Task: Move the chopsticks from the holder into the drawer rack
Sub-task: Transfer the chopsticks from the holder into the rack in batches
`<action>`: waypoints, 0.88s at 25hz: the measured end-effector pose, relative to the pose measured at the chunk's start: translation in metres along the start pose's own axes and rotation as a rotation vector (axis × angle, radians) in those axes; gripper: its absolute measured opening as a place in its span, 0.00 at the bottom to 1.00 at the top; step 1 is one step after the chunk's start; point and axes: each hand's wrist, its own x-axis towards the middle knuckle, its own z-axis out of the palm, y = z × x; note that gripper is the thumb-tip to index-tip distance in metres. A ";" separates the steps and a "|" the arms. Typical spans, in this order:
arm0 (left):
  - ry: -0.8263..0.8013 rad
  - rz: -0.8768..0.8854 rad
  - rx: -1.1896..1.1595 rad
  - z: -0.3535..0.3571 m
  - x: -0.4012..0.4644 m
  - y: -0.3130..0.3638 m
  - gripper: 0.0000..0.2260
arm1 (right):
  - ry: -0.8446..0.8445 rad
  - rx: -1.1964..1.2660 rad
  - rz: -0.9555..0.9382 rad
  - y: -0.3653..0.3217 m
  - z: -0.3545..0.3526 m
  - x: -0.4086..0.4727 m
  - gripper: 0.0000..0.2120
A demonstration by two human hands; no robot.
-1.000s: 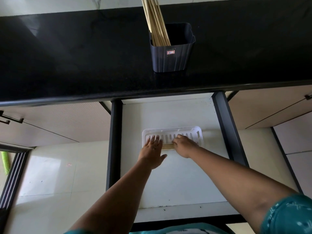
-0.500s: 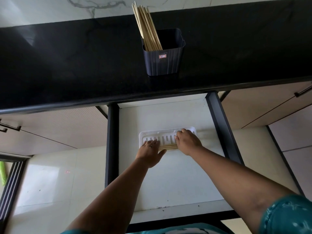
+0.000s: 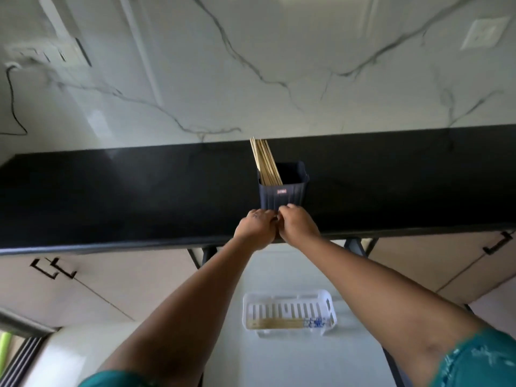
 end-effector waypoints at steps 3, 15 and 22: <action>0.072 -0.033 -0.131 -0.043 0.045 0.012 0.15 | 0.063 0.107 0.082 -0.007 -0.039 0.061 0.08; 0.329 -0.294 -0.484 -0.038 0.116 -0.021 0.17 | -0.237 0.531 0.583 0.026 -0.009 0.183 0.22; 0.360 -0.260 -0.501 -0.026 0.118 -0.035 0.12 | -0.351 0.224 0.462 0.025 0.000 0.201 0.16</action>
